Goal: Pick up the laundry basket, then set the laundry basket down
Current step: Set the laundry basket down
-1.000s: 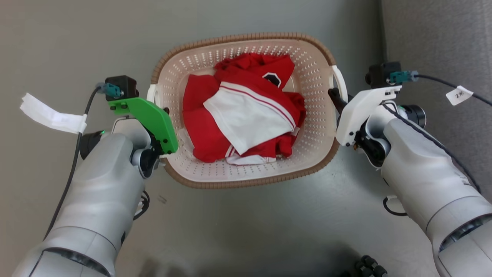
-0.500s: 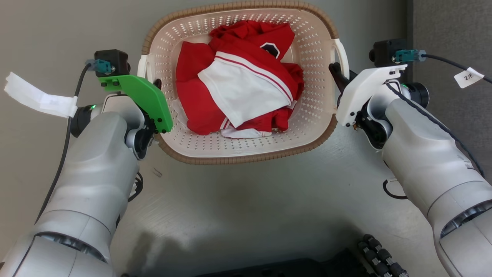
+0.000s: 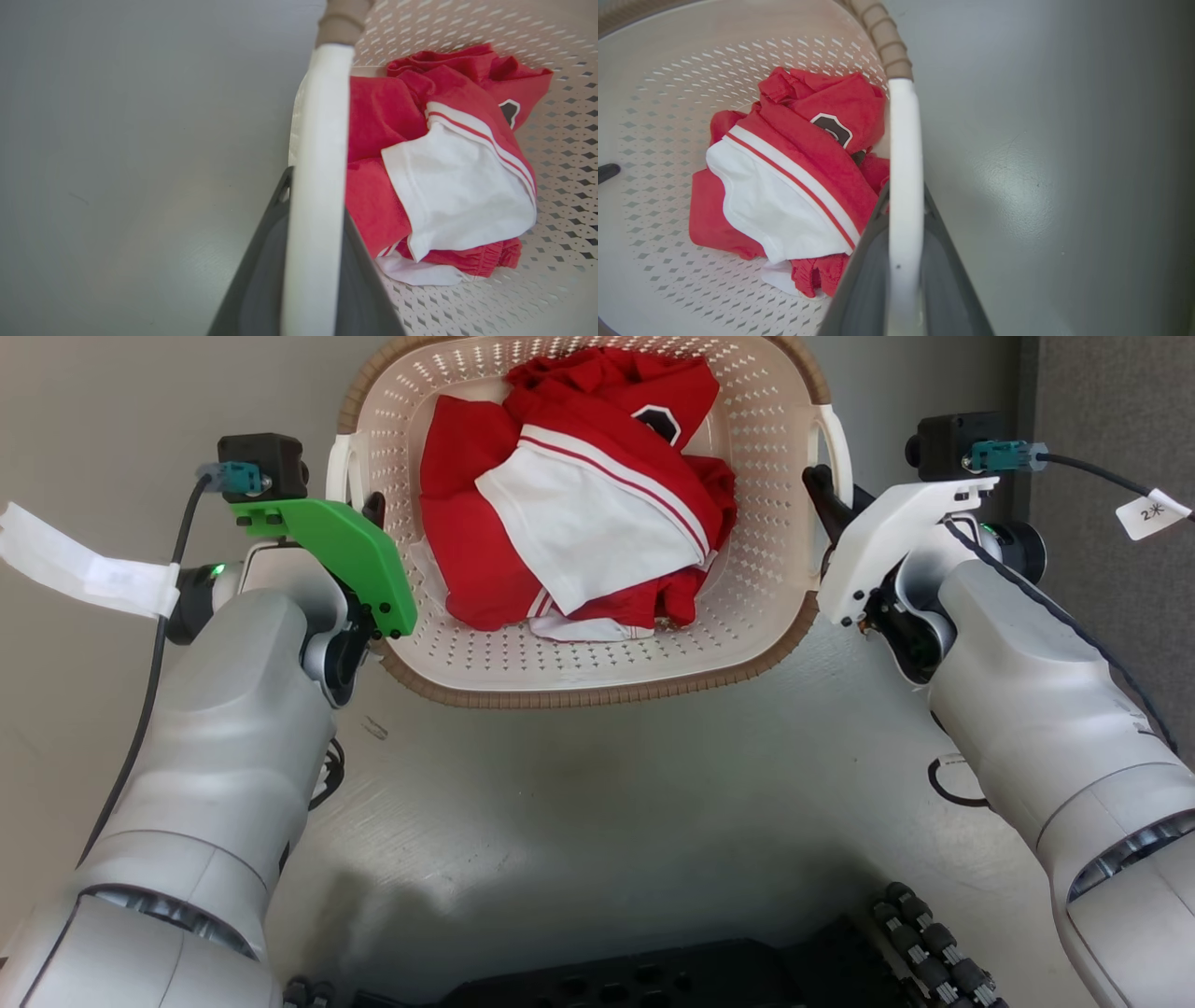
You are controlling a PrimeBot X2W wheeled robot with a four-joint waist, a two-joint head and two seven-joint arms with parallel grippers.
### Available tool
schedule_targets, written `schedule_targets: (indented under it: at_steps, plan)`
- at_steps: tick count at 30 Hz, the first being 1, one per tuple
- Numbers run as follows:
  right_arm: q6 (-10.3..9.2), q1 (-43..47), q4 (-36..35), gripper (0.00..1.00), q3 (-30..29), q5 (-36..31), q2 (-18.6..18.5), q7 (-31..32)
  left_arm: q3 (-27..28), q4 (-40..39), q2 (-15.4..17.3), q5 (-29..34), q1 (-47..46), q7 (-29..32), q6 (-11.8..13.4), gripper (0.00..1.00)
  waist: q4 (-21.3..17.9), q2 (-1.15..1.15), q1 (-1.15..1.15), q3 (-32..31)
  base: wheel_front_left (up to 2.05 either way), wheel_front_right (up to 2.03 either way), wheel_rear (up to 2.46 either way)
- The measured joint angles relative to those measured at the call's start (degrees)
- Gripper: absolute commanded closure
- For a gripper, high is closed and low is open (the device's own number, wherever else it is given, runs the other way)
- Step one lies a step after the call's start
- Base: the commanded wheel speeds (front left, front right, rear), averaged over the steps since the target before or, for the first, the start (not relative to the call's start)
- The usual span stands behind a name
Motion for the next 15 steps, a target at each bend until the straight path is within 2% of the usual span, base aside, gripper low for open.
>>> schedule_targets:
  at_steps: [15]
  plan:
    - [0.24,0.16,1.23,1.00,0.10,1.54,0.62,1.82,-0.99,2.07,-0.47,0.47,-0.19,1.19,-0.62,1.00,0.01,0.00,0.00,0.97,0.00,0.00,0.00]
